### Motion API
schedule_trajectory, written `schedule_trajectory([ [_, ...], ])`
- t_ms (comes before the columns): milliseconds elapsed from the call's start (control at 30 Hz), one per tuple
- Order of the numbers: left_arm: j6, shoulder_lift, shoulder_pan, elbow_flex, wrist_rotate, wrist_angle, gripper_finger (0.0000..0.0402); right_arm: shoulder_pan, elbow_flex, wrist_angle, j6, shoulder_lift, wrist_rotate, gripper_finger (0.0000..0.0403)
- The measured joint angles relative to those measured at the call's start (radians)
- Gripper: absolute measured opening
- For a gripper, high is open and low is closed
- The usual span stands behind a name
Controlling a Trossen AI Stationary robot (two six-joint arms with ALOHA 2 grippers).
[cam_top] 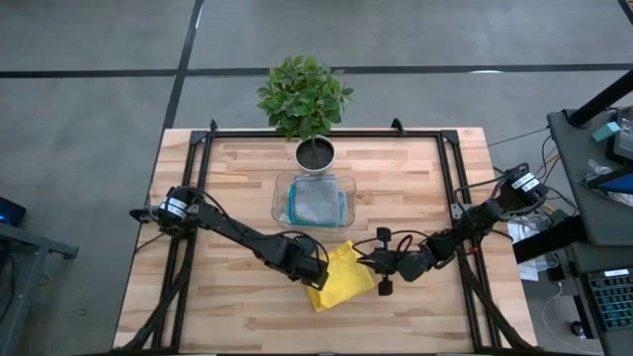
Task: Fold microfiber towels
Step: Fold the yellow microfiber cloth
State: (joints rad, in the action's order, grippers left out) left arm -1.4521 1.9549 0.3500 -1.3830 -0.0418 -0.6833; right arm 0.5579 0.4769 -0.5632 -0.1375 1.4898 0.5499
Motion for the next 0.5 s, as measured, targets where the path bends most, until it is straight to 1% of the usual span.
schedule_trajectory([
  [133,0.001,0.0,0.0,0.0,0.0,0.037,0.013,0.0,-0.001,0.004,0.0,0.0,0.0,0.0009],
  [500,0.003,0.032,-0.001,0.003,0.013,0.056,0.013,0.0,-0.001,0.004,-0.003,0.0,-0.001,0.0009],
])
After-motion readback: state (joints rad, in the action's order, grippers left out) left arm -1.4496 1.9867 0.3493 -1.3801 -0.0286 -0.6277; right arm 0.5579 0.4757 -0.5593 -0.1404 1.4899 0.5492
